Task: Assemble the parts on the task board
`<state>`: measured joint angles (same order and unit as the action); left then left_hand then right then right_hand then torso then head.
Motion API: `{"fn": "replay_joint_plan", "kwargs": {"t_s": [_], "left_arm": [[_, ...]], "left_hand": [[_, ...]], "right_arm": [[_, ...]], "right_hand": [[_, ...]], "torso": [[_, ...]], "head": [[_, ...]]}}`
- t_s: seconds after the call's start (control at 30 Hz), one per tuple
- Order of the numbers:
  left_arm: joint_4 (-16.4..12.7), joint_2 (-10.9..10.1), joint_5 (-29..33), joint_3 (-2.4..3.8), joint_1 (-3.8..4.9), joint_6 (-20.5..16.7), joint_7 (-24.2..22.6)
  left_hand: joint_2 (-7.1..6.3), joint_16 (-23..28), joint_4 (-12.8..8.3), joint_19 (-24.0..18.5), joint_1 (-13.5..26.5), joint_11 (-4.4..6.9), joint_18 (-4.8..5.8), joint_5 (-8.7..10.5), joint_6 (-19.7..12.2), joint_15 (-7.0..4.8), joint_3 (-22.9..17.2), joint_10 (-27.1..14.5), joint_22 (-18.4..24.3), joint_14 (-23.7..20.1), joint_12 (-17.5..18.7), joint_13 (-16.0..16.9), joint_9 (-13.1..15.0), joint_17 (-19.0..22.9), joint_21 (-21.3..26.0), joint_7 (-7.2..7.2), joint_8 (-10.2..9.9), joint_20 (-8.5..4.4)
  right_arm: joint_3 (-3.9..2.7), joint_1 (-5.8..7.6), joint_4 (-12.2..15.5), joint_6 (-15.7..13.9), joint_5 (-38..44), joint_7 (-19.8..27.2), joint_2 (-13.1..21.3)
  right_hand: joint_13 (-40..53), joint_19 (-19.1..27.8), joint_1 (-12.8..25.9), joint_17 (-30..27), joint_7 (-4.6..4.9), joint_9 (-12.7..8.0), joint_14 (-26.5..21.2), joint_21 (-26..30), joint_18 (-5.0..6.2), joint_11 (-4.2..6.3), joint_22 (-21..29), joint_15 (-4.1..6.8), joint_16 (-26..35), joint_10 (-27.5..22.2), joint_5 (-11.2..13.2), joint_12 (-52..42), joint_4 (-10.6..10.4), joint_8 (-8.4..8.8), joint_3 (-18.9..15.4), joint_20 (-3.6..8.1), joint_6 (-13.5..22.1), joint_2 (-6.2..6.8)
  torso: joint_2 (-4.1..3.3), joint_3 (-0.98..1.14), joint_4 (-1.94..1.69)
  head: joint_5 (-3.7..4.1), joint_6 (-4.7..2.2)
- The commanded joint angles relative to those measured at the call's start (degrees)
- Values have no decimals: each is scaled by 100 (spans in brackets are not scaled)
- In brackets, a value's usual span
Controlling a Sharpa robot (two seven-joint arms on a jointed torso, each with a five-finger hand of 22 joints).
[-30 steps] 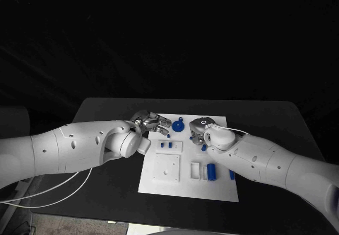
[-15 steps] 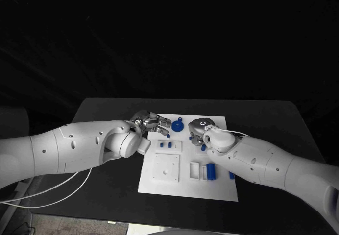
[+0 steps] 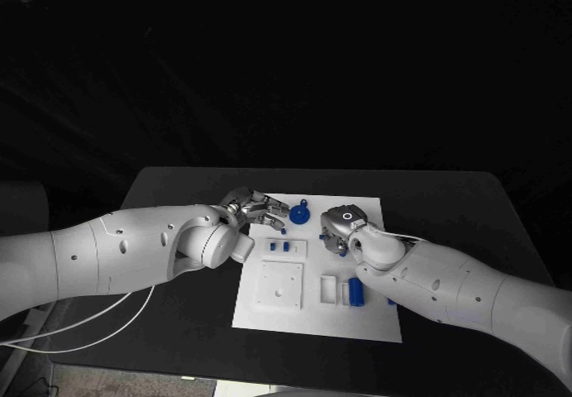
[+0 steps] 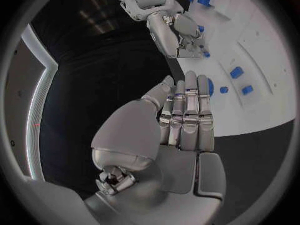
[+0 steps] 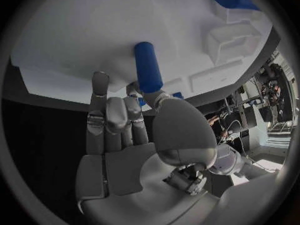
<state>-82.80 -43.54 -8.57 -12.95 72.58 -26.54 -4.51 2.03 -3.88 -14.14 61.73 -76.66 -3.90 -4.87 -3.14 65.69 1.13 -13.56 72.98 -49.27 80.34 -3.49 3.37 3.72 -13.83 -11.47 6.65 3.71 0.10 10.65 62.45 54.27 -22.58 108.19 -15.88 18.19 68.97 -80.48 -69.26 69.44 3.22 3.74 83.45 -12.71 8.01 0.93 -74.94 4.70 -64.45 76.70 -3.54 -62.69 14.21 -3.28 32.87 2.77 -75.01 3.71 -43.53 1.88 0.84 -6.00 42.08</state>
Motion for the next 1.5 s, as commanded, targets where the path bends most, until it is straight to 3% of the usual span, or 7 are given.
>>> {"fn": "replay_joint_plan", "kwargs": {"t_s": [0.03,0.67,0.9,1.07,1.3,1.5], "left_arm": [[-15,-2,-54,6,6,73,-42],[4,-22,-292,5,6,33,75],[-2,-28,-504,5,6,13,231],[-3,-31,-549,5,6,38,296],[-5,-41,-566,5,6,59,333],[-12,-53,-568,5,6,78,332]], "left_hand": [[-41,25,-5,16,3,-15,52,-35,-42,13,-24,-31,-8,-28,19,-6,-4,8,17,4,-4,3],[-75,23,52,131,93,-27,54,-17,-97,22,-10,-74,58,-15,20,-7,-5,-13,221,6,-6,16],[-193,21,216,337,254,-43,56,-59,-210,32,146,-140,385,34,19,-6,-6,-45,453,9,-7,43],[-197,23,328,530,196,-68,61,-63,-282,35,325,-225,734,57,18,-5,-6,-70,639,27,-5,42],[-181,23,385,628,142,-71,71,-62,-305,34,427,-233,992,59,18,-5,-5,-79,718,30,-2,39],[-177,24,397,650,126,-74,76,-61,-303,35,460,-243,1120,57,19,-5,-5,-81,703,31,-1,36]], "right_arm": [[48,-102,76,116,-47,-1,74],[-142,-52,557,-227,-206,-39,289],[-305,-1,815,-318,-278,-62,390],[-398,25,958,-326,-320,-80,460],[-453,54,958,135,-458,-67,489],[-457,72,881,635,-562,107,483]], "right_hand": [[26,-18,2,10,-71,57,31,-28,35,155,-83,4,-5,210,45,40,-31,-39,47,8,-120,76],[66,-19,-23,27,-75,55,37,-39,67,160,-78,12,12,228,58,74,-125,-39,108,-16,-120,130],[81,-20,-33,34,-76,55,40,-42,86,161,-79,13,17,237,59,86,-172,-39,136,-33,-120,157],[88,-21,-55,42,-82,57,39,-39,112,168,-73,18,22,240,57,104,-210,-41,134,-55,-122,173],[-41,48,-40,-49,-49,42,-21,6,123,140,-59,-6,159,107,68,324,-253,-34,109,-106,-23,156],[-330,171,-157,-188,94,-6,-195,134,13,-20,2,-129,342,-203,-13,555,-197,-30,-666,-88,599,443]], "torso": [[-2,-3,1],[-4,7,-1],[2,0,15],[-1,2,0],[-5,-4,-5],[-5,2,-1]], "head": [[-8,-5],[-2,-10],[5,-30],[18,-44],[37,-45],[25,-35]]}}
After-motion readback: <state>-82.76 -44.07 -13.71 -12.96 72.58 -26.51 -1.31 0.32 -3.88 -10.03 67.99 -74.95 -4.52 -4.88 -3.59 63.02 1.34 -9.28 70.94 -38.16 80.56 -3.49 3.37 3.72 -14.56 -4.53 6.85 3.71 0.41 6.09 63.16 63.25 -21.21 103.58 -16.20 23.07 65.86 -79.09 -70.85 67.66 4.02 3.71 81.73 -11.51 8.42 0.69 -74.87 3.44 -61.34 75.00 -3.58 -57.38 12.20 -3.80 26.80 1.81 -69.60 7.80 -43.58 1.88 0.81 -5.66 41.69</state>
